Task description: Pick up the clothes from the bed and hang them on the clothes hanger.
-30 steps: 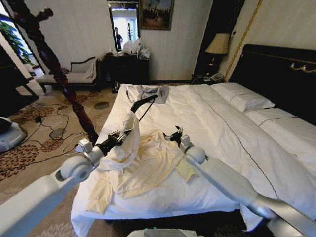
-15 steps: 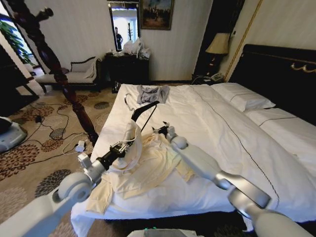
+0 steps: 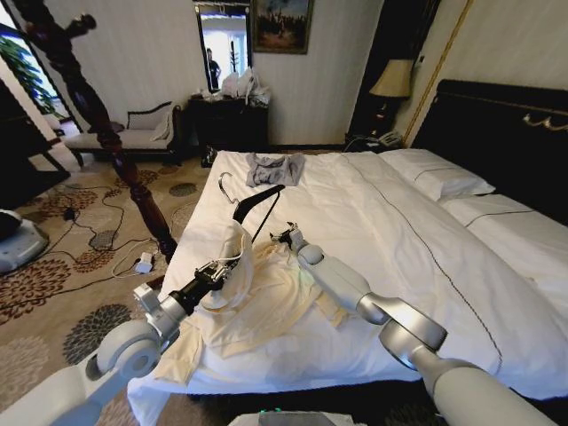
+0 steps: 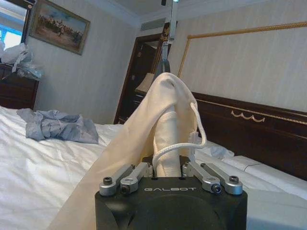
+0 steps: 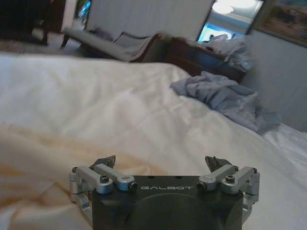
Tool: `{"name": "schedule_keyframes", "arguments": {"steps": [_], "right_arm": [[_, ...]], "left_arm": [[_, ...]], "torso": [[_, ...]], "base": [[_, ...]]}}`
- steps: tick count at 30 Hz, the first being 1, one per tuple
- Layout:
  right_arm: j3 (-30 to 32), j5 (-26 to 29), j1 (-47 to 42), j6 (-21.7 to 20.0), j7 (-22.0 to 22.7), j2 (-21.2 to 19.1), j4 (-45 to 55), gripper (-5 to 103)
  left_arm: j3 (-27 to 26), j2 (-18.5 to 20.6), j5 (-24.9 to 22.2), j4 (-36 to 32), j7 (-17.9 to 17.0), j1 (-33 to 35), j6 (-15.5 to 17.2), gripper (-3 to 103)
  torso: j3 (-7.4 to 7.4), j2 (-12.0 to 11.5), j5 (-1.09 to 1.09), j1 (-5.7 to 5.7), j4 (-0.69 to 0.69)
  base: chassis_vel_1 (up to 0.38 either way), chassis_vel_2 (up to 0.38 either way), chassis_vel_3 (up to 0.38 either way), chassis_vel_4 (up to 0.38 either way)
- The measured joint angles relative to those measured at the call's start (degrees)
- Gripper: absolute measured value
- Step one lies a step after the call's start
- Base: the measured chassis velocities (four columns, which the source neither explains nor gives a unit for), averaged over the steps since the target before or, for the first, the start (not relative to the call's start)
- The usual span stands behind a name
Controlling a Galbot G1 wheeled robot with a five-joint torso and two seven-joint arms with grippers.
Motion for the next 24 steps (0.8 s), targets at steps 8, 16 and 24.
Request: {"name": "schedule_keyframes", "arguments": {"steps": [8, 16, 24], "right_arm": [[-3.68, -15.35, 2.93, 0.58, -0.29, 2.58, -6.75, 100], [-6.33, -17.51, 4.42, -1.77, -2.03, 3.95, -8.91, 99], [-7.19, -16.98, 5.93, -2.08, -4.15, 6.27, -12.21, 66]], "left_arm": [[0.96, -0.15, -0.14, -0.18, 0.20, -1.62, 0.32, 20], [0.99, -0.30, -0.86, -0.71, 0.38, -1.88, 0.58, 20], [0.55, -0.07, -1.30, -0.92, 0.76, -1.89, 0.81, 20]], "torso": [[0.00, 0.00, 0.00, 0.00, 0.01], [0.00, 0.00, 0.00, 0.00, 0.00], [0.00, 0.00, 0.00, 0.00, 0.00]], "base": [[0.000, 0.000, 0.000, 0.000], [0.000, 0.000, 0.000, 0.000], [0.000, 0.000, 0.000, 0.000]]}}
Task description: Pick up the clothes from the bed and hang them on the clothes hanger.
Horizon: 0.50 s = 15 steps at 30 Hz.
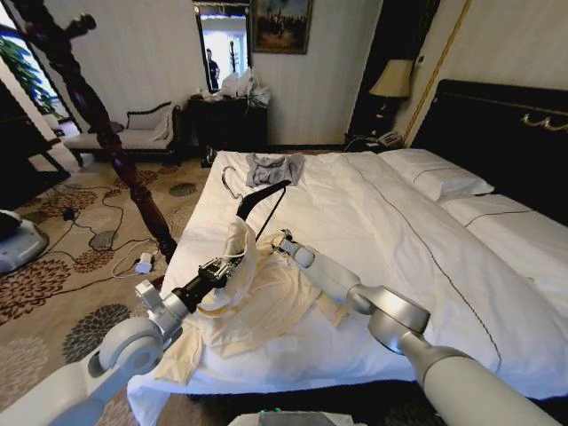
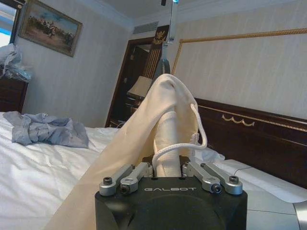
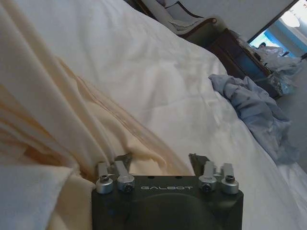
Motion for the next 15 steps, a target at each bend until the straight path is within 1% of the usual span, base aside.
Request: {"name": "schedule_keyframes", "arguments": {"steps": [1, 2, 3, 4, 6, 7, 10, 12, 14, 15], "right_arm": [[-0.30, 0.02, 0.20, 0.14, -0.23, 0.35, -0.37, 61], [-0.30, 0.02, 0.20, 0.14, -0.23, 0.35, -0.37, 61], [-0.68, 0.02, 0.36, 0.34, -0.47, 0.69, -0.72, 56], [-0.96, 0.02, 0.42, 0.48, -0.62, 0.89, -0.86, 56], [-1.71, 0.00, 0.49, 0.79, -1.13, 1.24, -1.02, 44], [-1.71, 0.00, 0.49, 0.79, -1.13, 1.24, -1.02, 44], [-2.67, -0.15, 0.41, 1.09, -1.81, 1.54, -1.04, 28], [-2.82, -0.16, 0.34, 1.13, -1.91, 1.59, -1.04, 28], [-3.36, -0.24, 0.24, 1.27, -2.14, 1.54, -0.88, 17], [-3.36, -0.24, 0.24, 1.27, -2.14, 1.54, -0.88, 17]], "left_arm": [[-0.03, 0.01, -0.04, -0.03, 0.02, 0.00, 0.04, 20], [-0.03, 0.01, -0.04, -0.03, 0.02, 0.00, 0.04, 20], [-0.05, 0.01, -0.05, -0.04, 0.02, -0.03, 0.08, 20], [-0.05, 0.01, -0.06, -0.04, 0.03, -0.05, 0.09, 20], [-0.07, 0.00, -0.07, -0.04, 0.05, -0.09, 0.13, 20], [-0.07, 0.00, -0.07, -0.04, 0.05, -0.09, 0.13, 20], [-0.10, -0.03, -0.07, -0.04, 0.09, -0.05, 0.16, 20], [-0.12, -0.06, -0.07, -0.03, 0.09, -0.04, 0.17, 20], [-0.17, -0.16, -0.01, 0.02, 0.10, 0.08, 0.19, 20], [-0.17, -0.16, -0.01, 0.02, 0.10, 0.08, 0.19, 20]], "torso": [[0.00, 0.00, 0.00, 0.00, 0.00], [0.00, 0.00, 0.00, 0.00, 0.00], [0.00, 0.00, 0.00, 0.00, 0.00], [0.00, 0.00, 0.00, 0.00, 0.01], [0.00, 0.00, 0.00, 0.00, 0.01], [0.00, 0.00, 0.00, 0.00, 0.01], [0.00, 0.00, 0.00, 0.00, 0.00], [0.00, 0.00, 0.00, 0.00, 0.00], [0.00, 0.00, 0.00, 0.00, 0.01], [0.00, 0.00, 0.00, 0.00, 0.01]], "base": [[0.000, 0.000, 0.000, 0.000], [0.000, 0.000, 0.000, 0.000], [0.000, 0.000, 0.000, 0.000], [0.000, 0.000, 0.000, 0.000], [0.000, 0.000, 0.000, 0.000], [0.000, 0.000, 0.000, 0.000], [0.000, 0.000, 0.000, 0.000], [0.000, 0.000, 0.000, 0.000], [0.000, 0.000, 0.000, 0.000], [0.000, 0.000, 0.000, 0.000]]}}
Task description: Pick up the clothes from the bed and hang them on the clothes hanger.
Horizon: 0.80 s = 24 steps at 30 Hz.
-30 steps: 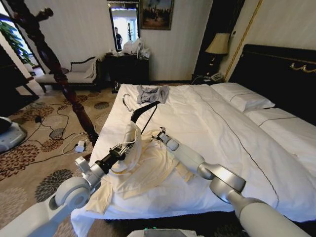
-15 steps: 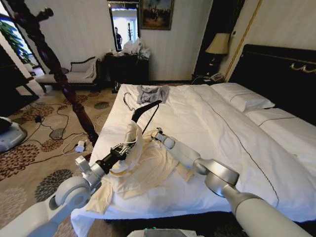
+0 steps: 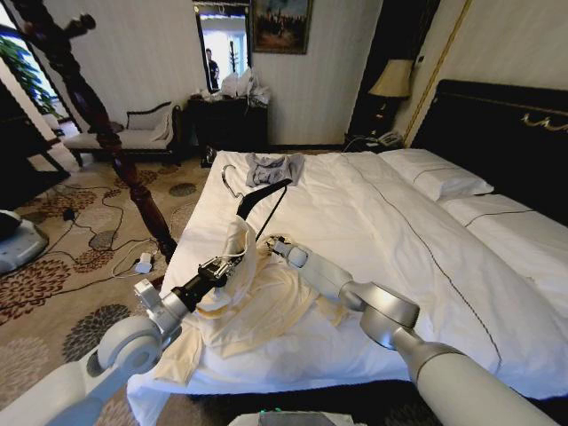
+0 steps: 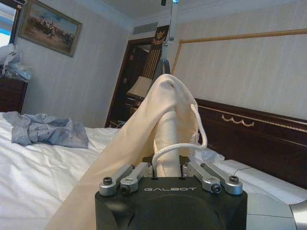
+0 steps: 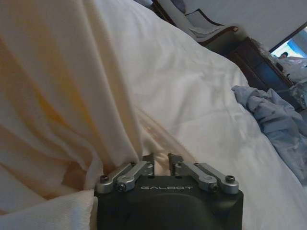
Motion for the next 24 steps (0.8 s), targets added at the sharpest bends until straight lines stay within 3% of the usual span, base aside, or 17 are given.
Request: {"name": "schedule_keyframes", "arguments": {"steps": [3, 11, 16, 20, 22, 24], "right_arm": [[-0.39, -0.14, -0.06, 0.22, -0.09, -0.11, 0.25, 3], [1.64, -0.33, -0.68, 0.00, 1.73, -0.81, 2.77, 0], [3.34, 0.45, -1.34, -1.69, 3.68, -3.85, 8.17, 0], [3.96, 2.81, -2.70, -4.00, 4.31, -7.64, 12.17, 0], [5.28, 6.72, -3.36, -5.63, 4.40, -8.97, 12.95, -2], [6.37, 9.69, -3.53, -6.47, 4.32, -9.41, 12.87, 3]], "left_arm": [[0.00, -0.08, 0.05, 0.01, 0.01, 0.01, 0.09, 20], [-0.01, -0.14, 0.09, 0.08, 0.01, 0.08, 0.11, 20], [0.02, -0.19, 0.11, 0.04, -0.04, -0.15, 0.10, 20], [-0.47, -0.20, 0.05, -0.37, -0.09, 0.31, 0.11, 20], [-0.52, -0.20, 0.09, -0.39, -0.11, 0.58, 0.11, 20], [-0.48, -0.24, 0.19, -0.39, -0.15, 0.65, 0.10, 20]], "torso": [[0.00, 0.00, 0.00, 0.00, 0.00], [0.00, 0.00, 0.00, 0.00, 0.01], [0.00, 0.00, 0.01, 0.00, 0.02], [0.00, 0.00, 0.01, 0.00, -0.03], [0.00, 0.00, 0.02, -0.01, -0.03], [0.00, 0.00, 0.02, -0.01, -0.02]], "base": [[0.000, 0.000, 0.000, 0.000], [0.000, 0.000, 0.000, 0.000], [0.000, 0.000, 0.000, 0.000], [0.000, 0.000, 0.000, 0.000], [0.000, 0.000, 0.000, 0.000], [0.000, 0.000, 0.000, 0.000]]}}
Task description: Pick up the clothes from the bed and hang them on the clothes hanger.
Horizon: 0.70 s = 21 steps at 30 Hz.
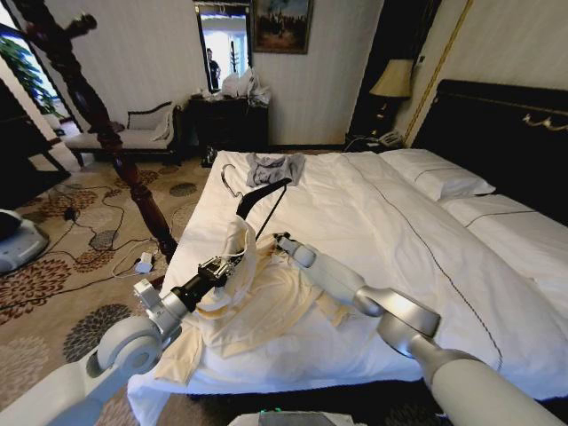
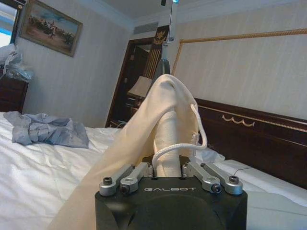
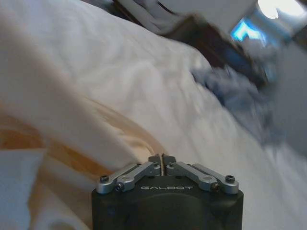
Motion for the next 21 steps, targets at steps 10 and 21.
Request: {"name": "schedule_keyframes", "arguments": {"steps": [10, 21], "right_arm": [[4.48, 16.20, 0.37, -2.95, 0.77, -1.22, 0.34, 41], [4.38, 16.46, 1.08, -6.05, 1.06, 0.63, -6.42, 84]], "left_arm": [[0.59, -0.23, 0.36, -0.22, -0.08, 0.11, 0.00, 20], [1.03, -0.17, 0.44, -0.25, -0.02, -0.20, 0.00, 20]], "torso": [[-0.01, 0.00, -0.01, 0.00, 0.01], [-0.01, 0.00, -0.01, 0.00, 0.02]], "base": [[0.000, 0.000, 0.000, 0.000], [0.000, 0.000, 0.000, 0.000]]}}
